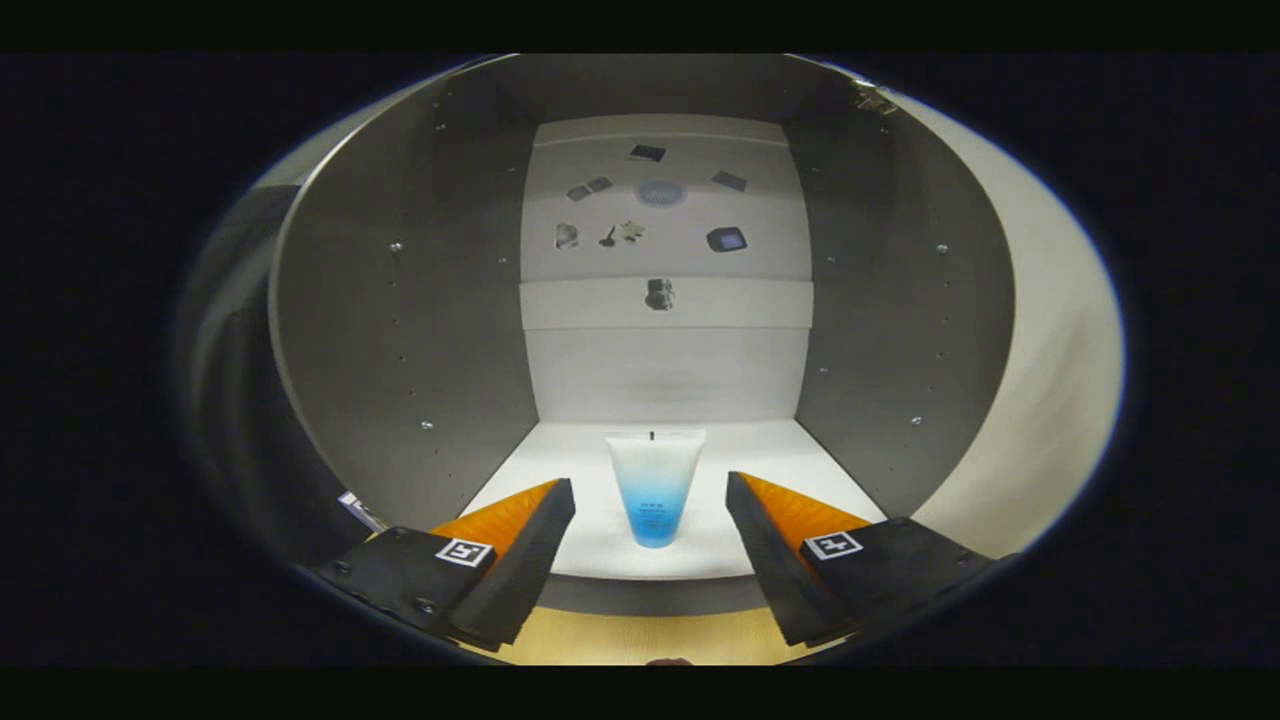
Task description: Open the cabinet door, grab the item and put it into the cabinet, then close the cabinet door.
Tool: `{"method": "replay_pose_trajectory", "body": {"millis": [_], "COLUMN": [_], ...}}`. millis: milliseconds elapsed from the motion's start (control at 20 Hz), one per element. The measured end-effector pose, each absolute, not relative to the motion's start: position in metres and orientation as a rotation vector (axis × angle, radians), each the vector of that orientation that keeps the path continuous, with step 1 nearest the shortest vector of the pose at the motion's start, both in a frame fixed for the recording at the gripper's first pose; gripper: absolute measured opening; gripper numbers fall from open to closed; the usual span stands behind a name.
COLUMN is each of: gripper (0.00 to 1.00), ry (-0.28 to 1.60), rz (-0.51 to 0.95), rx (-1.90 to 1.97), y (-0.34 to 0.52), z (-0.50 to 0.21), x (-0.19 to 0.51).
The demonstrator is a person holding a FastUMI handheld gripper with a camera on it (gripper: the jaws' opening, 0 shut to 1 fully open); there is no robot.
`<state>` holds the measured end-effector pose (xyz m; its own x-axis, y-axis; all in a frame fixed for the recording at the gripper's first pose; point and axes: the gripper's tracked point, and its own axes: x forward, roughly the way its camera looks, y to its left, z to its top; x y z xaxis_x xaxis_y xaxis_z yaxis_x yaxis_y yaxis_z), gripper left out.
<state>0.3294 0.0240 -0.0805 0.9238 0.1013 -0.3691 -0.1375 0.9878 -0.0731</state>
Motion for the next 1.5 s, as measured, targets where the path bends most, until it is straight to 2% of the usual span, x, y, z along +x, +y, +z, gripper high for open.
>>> {"method": "replay_pose_trajectory", "body": {"millis": [650, 1150, 1500], "gripper": [0.97, 0.96, 0.96], "ry": [0.138, 0.070, 0.053], "rz": [0.251, 0.270, 0.212], "rx": [-0.084, -0.047, -0.036], "y": [0.013, -0.057, -0.130], "z": [0.040, 0.075, 0.095], "x": [0.125, 0.021, -0.034]}}
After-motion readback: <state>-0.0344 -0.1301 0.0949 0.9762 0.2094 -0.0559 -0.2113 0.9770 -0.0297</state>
